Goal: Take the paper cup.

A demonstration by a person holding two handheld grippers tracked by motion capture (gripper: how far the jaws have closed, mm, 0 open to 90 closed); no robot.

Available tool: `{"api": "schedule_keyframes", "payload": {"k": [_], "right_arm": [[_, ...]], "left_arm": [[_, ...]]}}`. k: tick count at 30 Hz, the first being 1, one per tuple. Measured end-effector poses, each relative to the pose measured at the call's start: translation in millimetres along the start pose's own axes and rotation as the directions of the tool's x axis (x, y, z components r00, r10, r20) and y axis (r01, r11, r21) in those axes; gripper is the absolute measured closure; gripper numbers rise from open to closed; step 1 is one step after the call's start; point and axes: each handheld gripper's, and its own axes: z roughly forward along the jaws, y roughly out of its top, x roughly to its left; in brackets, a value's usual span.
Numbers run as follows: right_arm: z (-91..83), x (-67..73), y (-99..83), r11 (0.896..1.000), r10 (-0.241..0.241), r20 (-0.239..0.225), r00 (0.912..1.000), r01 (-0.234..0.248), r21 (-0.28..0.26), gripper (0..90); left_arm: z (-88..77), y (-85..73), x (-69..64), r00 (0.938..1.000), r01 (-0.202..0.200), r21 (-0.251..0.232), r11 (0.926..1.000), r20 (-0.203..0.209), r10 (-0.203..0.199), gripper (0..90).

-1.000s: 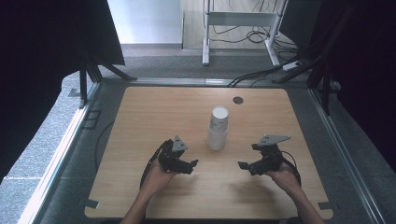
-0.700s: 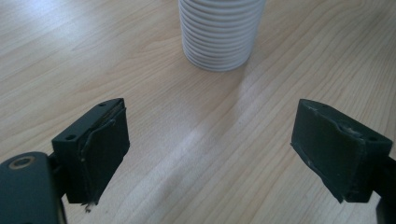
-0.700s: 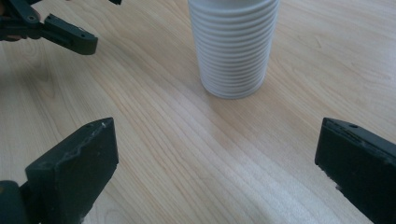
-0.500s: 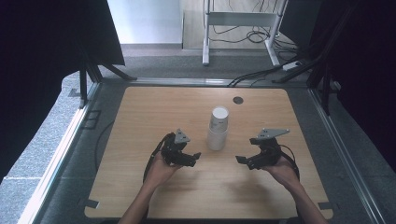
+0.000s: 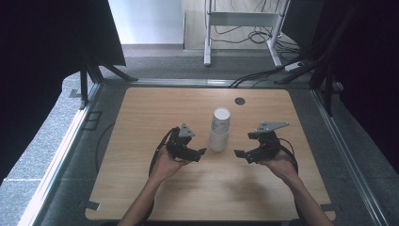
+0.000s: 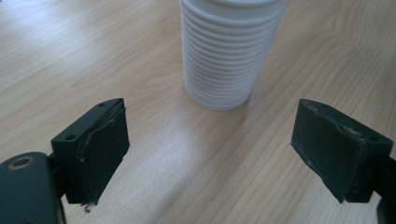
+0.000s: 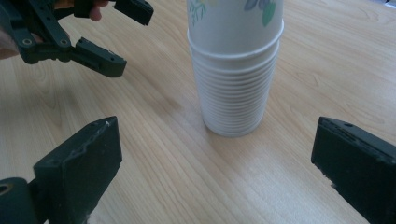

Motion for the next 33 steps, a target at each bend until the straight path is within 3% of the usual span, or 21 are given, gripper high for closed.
{"api": "schedule_keyframes", "payload": {"k": [21, 33], "right_arm": [[8.5, -7.8, 31.4, 1.000, -0.012, -0.026, 0.9996, 0.012, -0.021, 3.2], [14.4, -13.6, 50.4, 0.999, -0.019, -0.023, 0.9996, 0.018, -0.037, 9.0]], "left_arm": [[25.0, 26.3, -0.7, 0.9978, -0.044, -0.007, 0.9990, 0.049, 0.044, 10.8], [39.1, 34.3, -1.1, 0.9973, -0.053, -0.001, 0.9986, 0.050, 0.053, 11.2]]}}
